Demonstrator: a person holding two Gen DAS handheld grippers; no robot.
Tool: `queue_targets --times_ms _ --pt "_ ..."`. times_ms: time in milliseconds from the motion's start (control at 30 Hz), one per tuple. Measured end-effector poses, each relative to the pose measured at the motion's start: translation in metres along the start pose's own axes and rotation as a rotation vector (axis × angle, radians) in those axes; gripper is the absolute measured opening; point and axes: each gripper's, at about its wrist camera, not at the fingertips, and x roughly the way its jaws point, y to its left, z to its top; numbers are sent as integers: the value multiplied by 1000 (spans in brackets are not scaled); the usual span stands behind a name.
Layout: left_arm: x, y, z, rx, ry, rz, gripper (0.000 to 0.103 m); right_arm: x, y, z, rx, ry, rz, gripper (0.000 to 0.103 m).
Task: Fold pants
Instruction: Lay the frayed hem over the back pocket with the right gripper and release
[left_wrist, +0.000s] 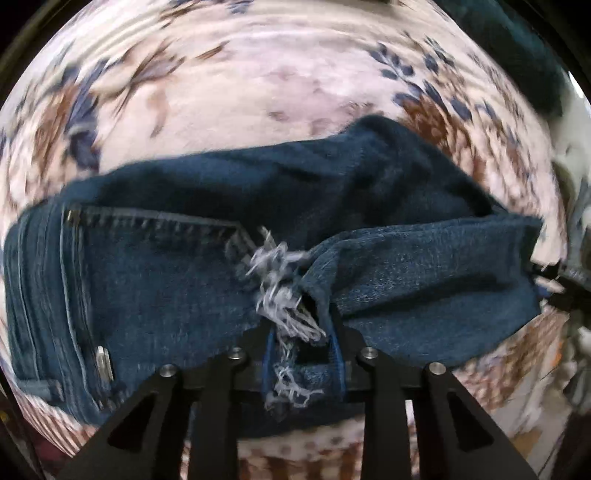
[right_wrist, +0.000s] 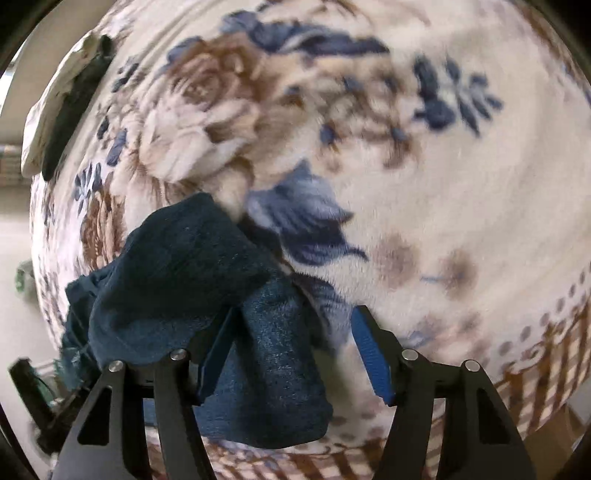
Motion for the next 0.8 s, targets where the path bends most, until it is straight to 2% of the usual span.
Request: queue_targets --times_ms 67,167,233,300,400,433,533,633,800 --pt "-8 9 -4 -75 6 -38 32 -8 1 2 10 16 9 67" --pt "-22 16 -12 -192 -23 -148 36 -33 11 -4 -5 -23 22 67" --pt "-28 12 -14 -227 -53 -182 50 -45 19 -15 -8 -35 47 68" --pt "-22 8 -16 -235 -58 -153 52 -42 29 -27 -21 -5 68 69" --pt "-10 14 -20 -292 -38 -156 54 -27 47 -37 -98 9 -29 72" --pt "-6 14 -24 -285 -11 -95 54 -20 50 -39 -118 22 -65 72" --pt "2 18 -36 -217 45 -57 54 -13 53 -40 -153 35 -104 72" --pt "-2 9 -41 -135 52 -11 54 -7 59 -37 -156 54 -108 72" --pt "-32 4 -32 -169 31 5 54 -25 65 -27 -147 29 -109 71"
